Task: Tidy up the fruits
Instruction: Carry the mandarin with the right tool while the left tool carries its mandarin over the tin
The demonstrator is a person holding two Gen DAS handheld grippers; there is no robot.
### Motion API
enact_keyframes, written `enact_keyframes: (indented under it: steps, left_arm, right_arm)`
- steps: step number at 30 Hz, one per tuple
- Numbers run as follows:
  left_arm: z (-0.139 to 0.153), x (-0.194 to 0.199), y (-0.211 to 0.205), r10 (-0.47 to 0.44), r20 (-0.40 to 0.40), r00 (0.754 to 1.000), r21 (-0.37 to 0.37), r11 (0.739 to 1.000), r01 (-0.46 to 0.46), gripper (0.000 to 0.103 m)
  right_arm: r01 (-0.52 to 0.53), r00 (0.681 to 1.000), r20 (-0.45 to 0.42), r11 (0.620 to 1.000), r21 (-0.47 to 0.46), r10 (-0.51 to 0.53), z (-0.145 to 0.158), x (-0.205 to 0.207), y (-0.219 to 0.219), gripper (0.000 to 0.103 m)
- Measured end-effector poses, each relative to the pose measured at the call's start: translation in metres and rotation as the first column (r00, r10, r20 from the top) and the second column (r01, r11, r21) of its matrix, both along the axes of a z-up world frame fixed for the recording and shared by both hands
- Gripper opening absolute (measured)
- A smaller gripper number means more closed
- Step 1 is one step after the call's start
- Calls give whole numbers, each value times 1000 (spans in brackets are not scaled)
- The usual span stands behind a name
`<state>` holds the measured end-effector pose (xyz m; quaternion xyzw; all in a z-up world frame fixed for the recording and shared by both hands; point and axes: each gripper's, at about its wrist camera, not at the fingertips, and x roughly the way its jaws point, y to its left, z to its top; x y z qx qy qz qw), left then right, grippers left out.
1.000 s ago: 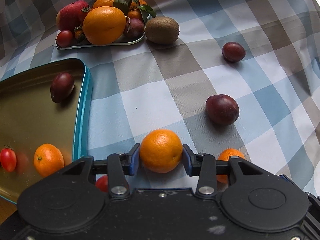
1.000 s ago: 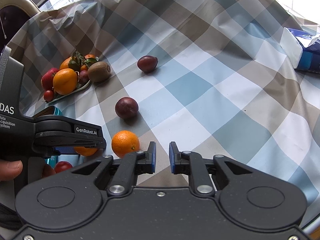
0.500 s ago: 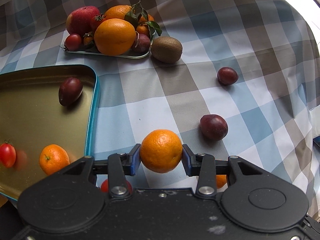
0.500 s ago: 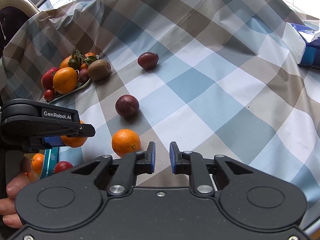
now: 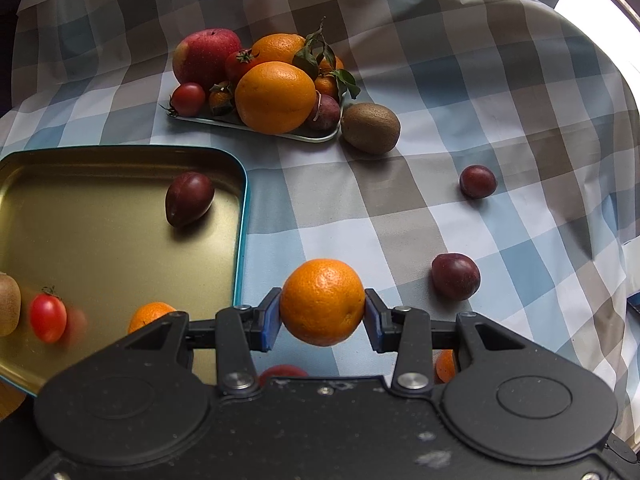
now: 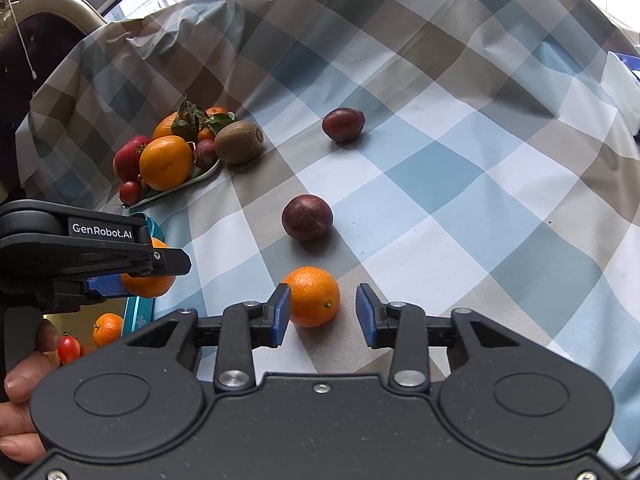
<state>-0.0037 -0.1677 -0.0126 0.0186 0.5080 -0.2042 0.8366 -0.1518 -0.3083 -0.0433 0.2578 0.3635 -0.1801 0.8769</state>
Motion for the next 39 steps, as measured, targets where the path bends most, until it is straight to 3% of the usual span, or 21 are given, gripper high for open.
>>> enact_keyframes:
  steps: [4, 16, 22, 27, 31, 39]
  left_arm:
    - [1, 4, 9, 12, 5, 1000, -1, 1000, -12, 41]
    - [5, 17, 45, 58, 21, 998, 4, 998, -58, 41]
    - [7, 22, 60, 80, 19, 997, -6, 997, -80, 42]
    - [7, 27, 73, 101, 13, 995, -10, 995, -101, 42]
    - [7, 31, 84, 125, 7, 992, -12, 992, -125, 42]
    - [7, 40, 108, 182, 14, 983, -3, 983, -182, 42]
  right_arm:
    - [15, 1000, -10, 1000, 5, -15, -5, 6, 0, 54]
    - [-5, 1000, -14, 1000, -13, 5, -11, 27, 12, 55]
    - [-28, 999, -35, 999, -39, 27, -15, 38, 19, 47]
    - [-26, 999, -47, 992, -123, 20, -10, 45, 29, 46]
    - [-18, 1000, -17, 988, -152, 15, -1, 48, 35, 45]
    - [-99, 993, 46, 982, -160, 108, 17, 62, 62, 45]
